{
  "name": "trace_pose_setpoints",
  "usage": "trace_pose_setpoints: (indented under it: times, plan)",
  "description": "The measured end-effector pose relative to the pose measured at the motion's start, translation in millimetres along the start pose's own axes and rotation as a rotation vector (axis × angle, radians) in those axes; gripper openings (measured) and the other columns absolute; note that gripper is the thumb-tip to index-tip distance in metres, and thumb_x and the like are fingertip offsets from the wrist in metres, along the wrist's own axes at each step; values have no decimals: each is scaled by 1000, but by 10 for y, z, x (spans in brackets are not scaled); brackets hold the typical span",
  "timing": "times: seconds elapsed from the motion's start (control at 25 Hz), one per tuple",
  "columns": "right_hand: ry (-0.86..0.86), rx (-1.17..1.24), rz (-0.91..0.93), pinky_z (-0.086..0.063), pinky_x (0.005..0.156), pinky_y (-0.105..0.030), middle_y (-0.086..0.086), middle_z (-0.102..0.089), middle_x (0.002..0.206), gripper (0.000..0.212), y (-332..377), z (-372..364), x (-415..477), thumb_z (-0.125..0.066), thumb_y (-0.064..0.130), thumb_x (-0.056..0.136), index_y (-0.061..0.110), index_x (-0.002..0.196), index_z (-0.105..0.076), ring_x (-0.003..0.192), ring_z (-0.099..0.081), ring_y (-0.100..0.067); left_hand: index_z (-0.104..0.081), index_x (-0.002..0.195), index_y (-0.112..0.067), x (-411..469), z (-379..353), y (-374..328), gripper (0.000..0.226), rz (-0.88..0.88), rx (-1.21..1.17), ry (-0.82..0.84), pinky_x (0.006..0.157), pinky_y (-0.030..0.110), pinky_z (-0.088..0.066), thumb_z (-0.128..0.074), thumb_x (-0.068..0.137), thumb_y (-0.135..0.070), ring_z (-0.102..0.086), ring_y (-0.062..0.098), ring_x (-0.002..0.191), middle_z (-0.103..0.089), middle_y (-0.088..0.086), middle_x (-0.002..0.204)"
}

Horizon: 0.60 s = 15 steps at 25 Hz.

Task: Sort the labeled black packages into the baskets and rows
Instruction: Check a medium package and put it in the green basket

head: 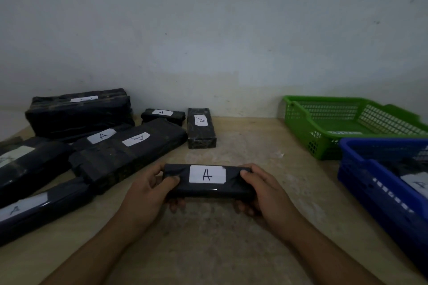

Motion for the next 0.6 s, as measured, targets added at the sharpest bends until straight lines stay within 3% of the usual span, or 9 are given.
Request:
trace_pose_setpoints:
  times: [0.16,0.28,0.44,0.6]
  plan:
    - [-29,-22,1,-34,45,-28,-8,-65,67,27,11,36,22,-39,12,103,12,89,-62,50,-54,-19,-65,106,-8,0,-37,26,19,28,-50,34,54,36,-51,-50,94,-10,-64,32,62,-71,19,86]
    - [-45,-72,7,-36,46,-28,-6,-66,66,26,22,48,13,-40,14,103,12,92,-63,51,-55,-18,-64,106,0,28,-35,78,21,82,-171,-15,50,36,-51,-47,94,-8,-63,33,59,-71,20,82]
    - [91,-68,26,-35,43,-25,-7,-68,75,18,70,-18,-31,-46,15,100,20,108,-61,54,-55,-23,-64,110,-6,52,56,91,21,13,-37,-88,58,39,-53,-49,95,-8,-63,31,62,-72,18,84]
    - [119,-42,-5,-30,42,-22,-5,-49,59,29,16,-13,-17,-43,4,95,21,113,-57,47,-40,-17,-66,110,-7,52,38,87,23,11,-90,-62,53,35,-53,-50,94,-11,-64,27,69,-71,18,93]
Point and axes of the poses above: each hand's wrist, its own x-axis towards the middle knuckle, its own z-axis out of the back of the hand, y = z × x, the point moved 6 cm from there along x, towards the middle knuckle
